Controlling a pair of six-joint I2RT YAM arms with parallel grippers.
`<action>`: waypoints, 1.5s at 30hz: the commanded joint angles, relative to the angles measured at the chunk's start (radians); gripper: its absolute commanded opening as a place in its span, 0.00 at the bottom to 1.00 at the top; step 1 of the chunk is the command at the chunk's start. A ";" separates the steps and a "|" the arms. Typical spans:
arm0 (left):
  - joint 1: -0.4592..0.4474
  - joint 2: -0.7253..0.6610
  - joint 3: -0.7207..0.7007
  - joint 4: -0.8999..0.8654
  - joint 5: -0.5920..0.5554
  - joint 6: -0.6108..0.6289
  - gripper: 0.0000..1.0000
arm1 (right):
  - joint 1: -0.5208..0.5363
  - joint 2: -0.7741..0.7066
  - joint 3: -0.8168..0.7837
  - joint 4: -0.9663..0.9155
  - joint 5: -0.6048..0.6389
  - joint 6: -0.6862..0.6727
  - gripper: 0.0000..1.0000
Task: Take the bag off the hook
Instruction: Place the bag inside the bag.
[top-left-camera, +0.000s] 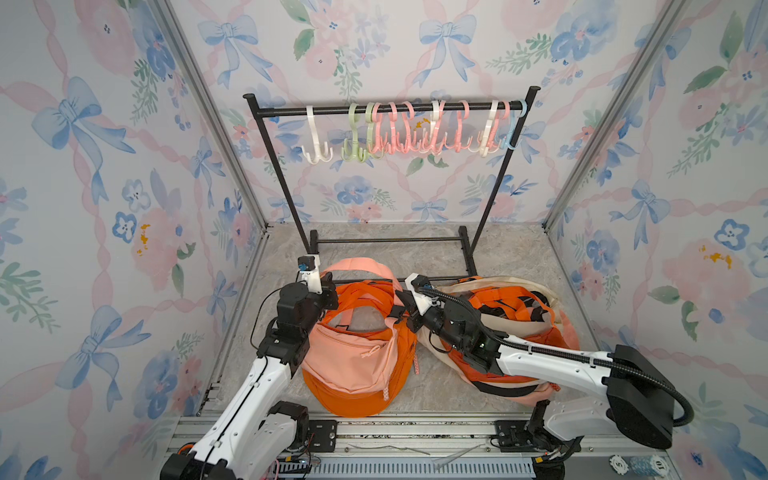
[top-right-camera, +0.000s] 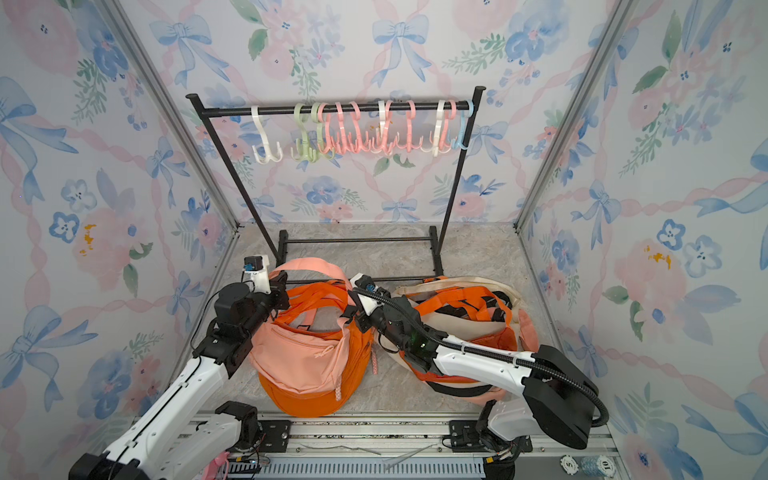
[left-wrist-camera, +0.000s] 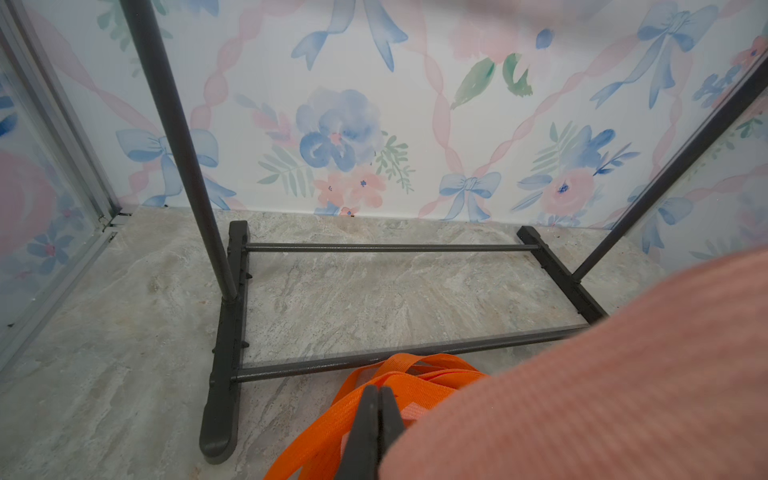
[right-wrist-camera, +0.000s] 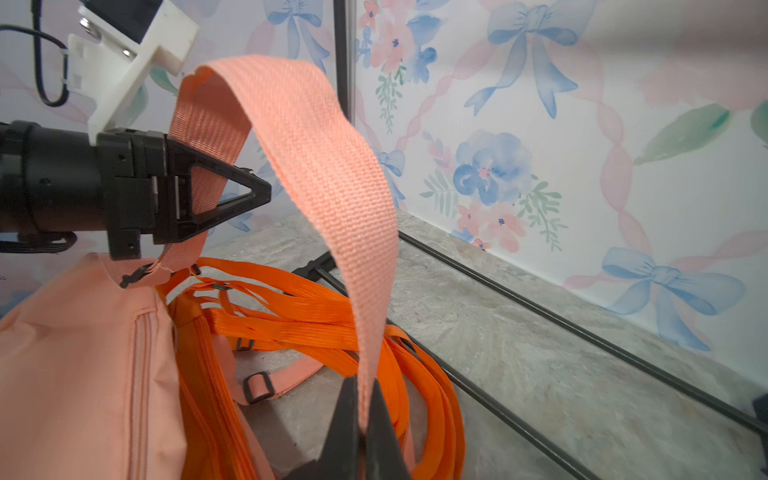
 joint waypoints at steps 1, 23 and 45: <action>0.000 0.092 0.071 0.047 0.010 0.062 0.00 | -0.084 0.013 -0.037 0.087 -0.021 0.098 0.02; -0.024 0.430 0.239 0.131 -0.016 0.234 0.79 | -0.274 0.089 -0.073 0.117 -0.179 0.201 0.54; -0.034 0.065 0.208 -0.056 -0.248 0.191 0.89 | -0.321 -0.225 0.075 -0.317 -0.168 0.076 0.94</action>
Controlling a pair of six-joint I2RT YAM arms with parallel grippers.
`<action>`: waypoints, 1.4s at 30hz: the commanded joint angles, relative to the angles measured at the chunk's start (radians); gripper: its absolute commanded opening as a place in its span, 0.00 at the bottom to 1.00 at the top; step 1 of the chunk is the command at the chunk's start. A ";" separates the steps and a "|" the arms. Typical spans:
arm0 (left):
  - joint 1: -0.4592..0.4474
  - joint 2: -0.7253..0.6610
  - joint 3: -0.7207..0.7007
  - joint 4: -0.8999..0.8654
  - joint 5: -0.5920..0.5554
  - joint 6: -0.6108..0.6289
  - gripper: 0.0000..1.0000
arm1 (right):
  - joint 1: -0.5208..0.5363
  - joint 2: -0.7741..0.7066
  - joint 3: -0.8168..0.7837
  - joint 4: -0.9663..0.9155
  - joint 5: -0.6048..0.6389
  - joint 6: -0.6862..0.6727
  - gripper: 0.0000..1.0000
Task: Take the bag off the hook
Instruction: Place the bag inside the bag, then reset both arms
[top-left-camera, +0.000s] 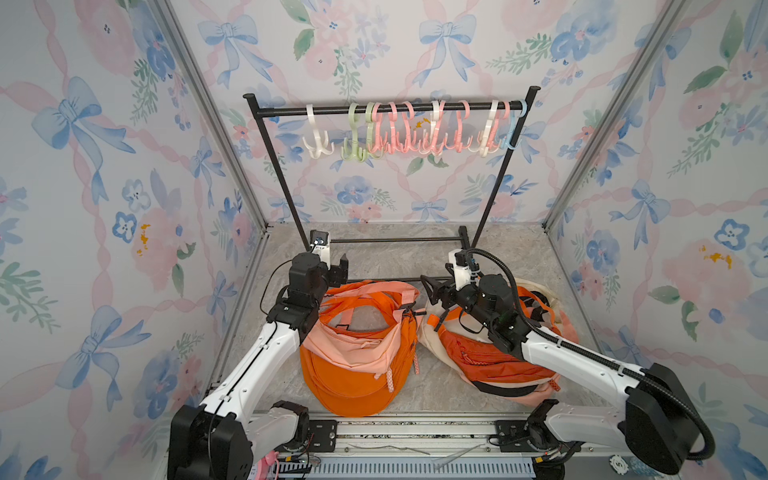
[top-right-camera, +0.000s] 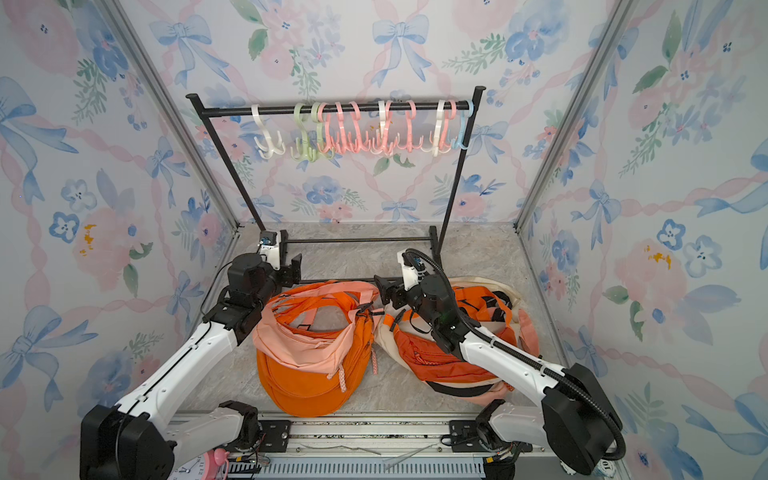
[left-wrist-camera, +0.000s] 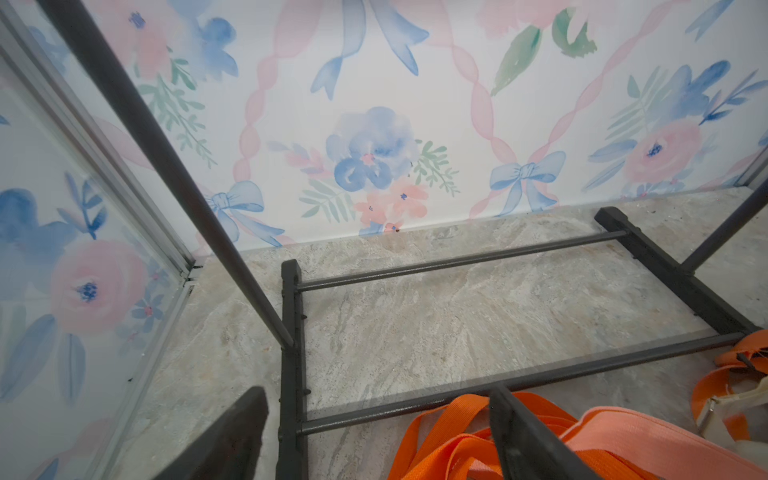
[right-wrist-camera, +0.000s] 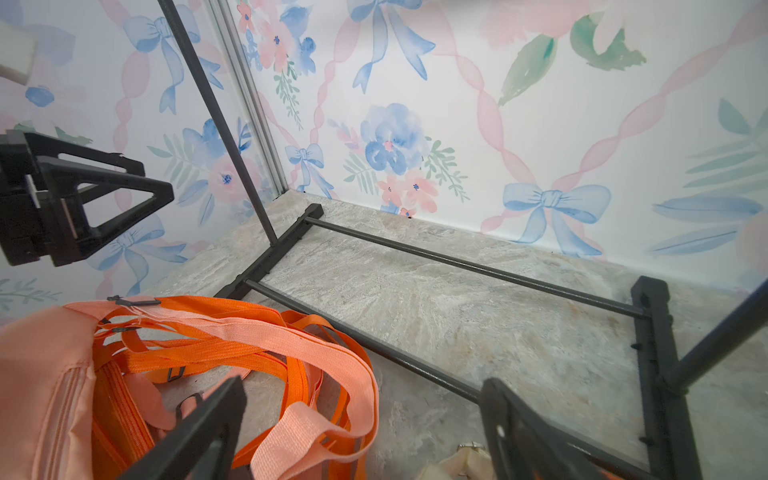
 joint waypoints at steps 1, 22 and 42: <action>0.010 -0.082 -0.021 0.030 -0.071 0.001 0.98 | -0.041 -0.089 0.062 -0.121 -0.018 -0.043 0.96; 0.205 0.194 -0.186 0.330 0.022 -0.071 0.98 | -0.502 -0.077 -0.147 0.055 0.206 -0.118 0.97; 0.108 0.420 -0.483 0.880 -0.057 0.103 0.98 | -0.548 0.266 -0.545 0.781 0.267 -0.135 0.97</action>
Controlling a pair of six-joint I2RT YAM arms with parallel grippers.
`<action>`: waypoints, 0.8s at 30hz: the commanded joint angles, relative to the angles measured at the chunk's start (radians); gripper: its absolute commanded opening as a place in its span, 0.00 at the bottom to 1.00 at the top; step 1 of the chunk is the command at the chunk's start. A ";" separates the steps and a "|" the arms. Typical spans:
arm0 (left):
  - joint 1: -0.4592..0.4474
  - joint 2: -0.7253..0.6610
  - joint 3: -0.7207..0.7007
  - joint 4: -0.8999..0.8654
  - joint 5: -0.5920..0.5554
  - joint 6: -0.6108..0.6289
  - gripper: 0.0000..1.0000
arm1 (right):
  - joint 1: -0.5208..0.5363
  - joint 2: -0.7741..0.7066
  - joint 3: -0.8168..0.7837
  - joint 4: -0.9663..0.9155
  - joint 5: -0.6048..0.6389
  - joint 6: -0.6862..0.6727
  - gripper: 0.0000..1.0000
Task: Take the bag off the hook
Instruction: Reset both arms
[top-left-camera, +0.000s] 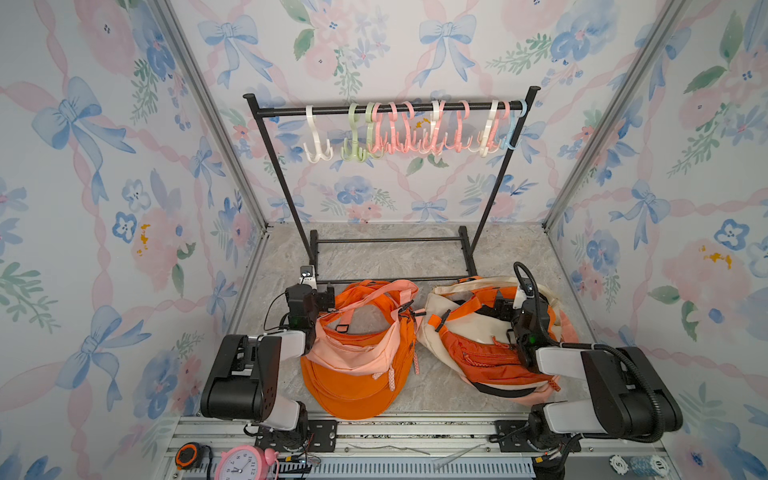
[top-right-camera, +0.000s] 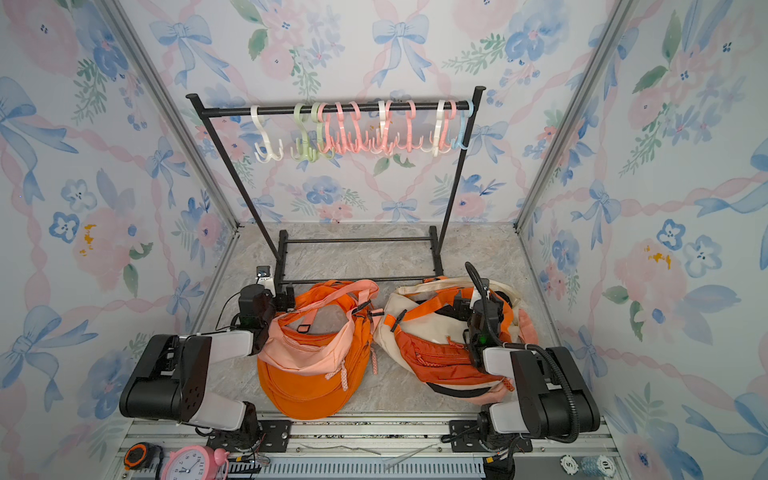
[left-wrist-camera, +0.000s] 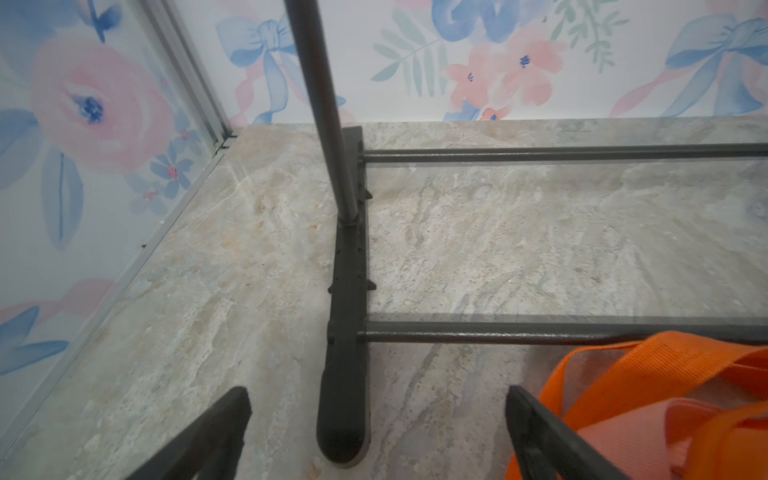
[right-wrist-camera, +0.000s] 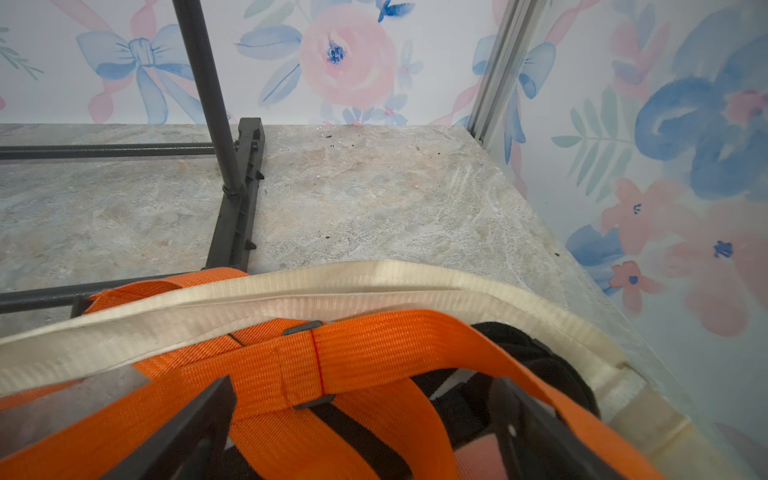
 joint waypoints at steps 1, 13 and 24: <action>-0.057 0.008 -0.082 0.187 -0.100 0.086 0.98 | -0.002 0.071 -0.059 0.279 0.015 -0.020 0.97; -0.034 0.014 -0.256 0.500 -0.074 0.057 0.98 | 0.008 0.107 0.091 0.019 -0.014 -0.043 0.97; 0.056 0.061 -0.147 0.336 0.043 -0.002 0.98 | -0.035 0.104 0.135 -0.068 -0.077 -0.013 0.97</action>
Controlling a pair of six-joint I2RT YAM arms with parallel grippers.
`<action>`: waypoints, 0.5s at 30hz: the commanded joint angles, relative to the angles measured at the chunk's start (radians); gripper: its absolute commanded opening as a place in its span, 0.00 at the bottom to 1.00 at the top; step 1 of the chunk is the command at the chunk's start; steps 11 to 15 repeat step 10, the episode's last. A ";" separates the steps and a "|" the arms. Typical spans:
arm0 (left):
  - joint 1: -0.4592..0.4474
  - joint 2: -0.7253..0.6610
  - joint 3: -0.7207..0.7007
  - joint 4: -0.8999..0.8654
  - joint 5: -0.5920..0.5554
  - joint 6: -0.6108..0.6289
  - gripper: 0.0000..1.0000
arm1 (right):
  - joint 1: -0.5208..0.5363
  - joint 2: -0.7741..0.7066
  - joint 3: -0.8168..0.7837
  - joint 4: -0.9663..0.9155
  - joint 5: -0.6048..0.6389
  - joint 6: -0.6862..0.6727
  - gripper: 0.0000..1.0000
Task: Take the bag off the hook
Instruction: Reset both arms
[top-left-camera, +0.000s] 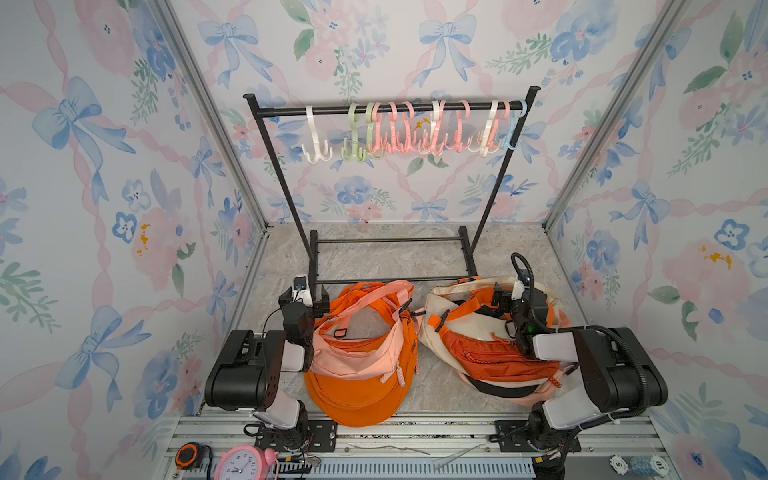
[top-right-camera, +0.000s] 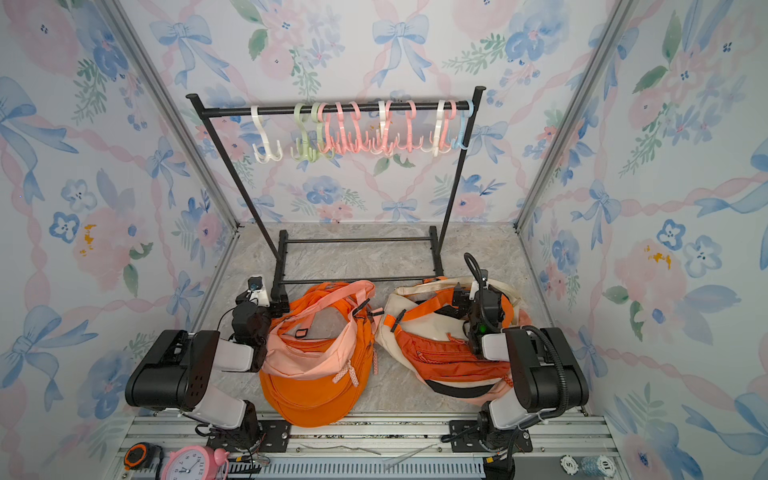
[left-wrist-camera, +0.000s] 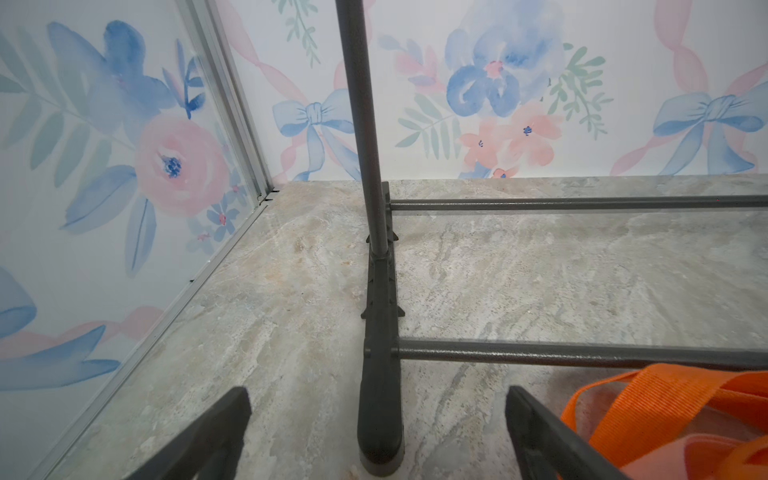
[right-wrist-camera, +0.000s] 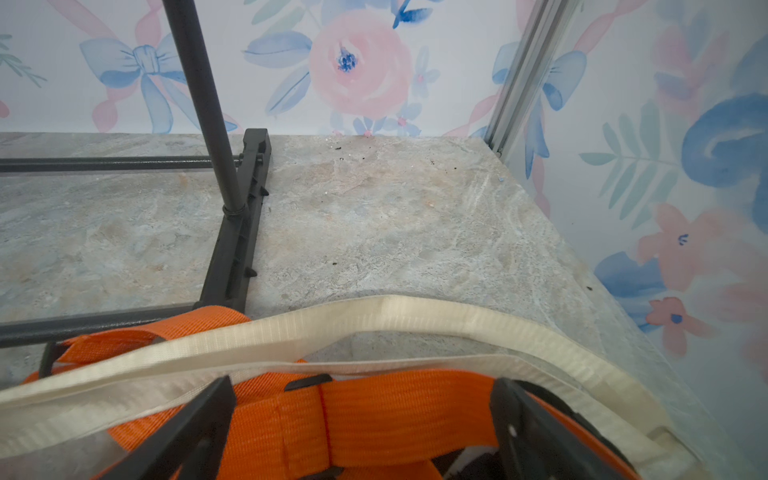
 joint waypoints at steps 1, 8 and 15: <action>-0.007 -0.002 0.003 -0.039 0.027 -0.020 0.98 | 0.004 -0.008 0.006 -0.034 0.000 0.008 0.97; -0.006 -0.002 0.003 -0.038 0.029 -0.022 0.98 | 0.003 -0.006 0.009 -0.038 -0.002 0.009 0.97; -0.006 -0.002 0.004 -0.039 0.030 -0.022 0.98 | 0.002 -0.007 0.007 -0.037 -0.004 0.009 0.97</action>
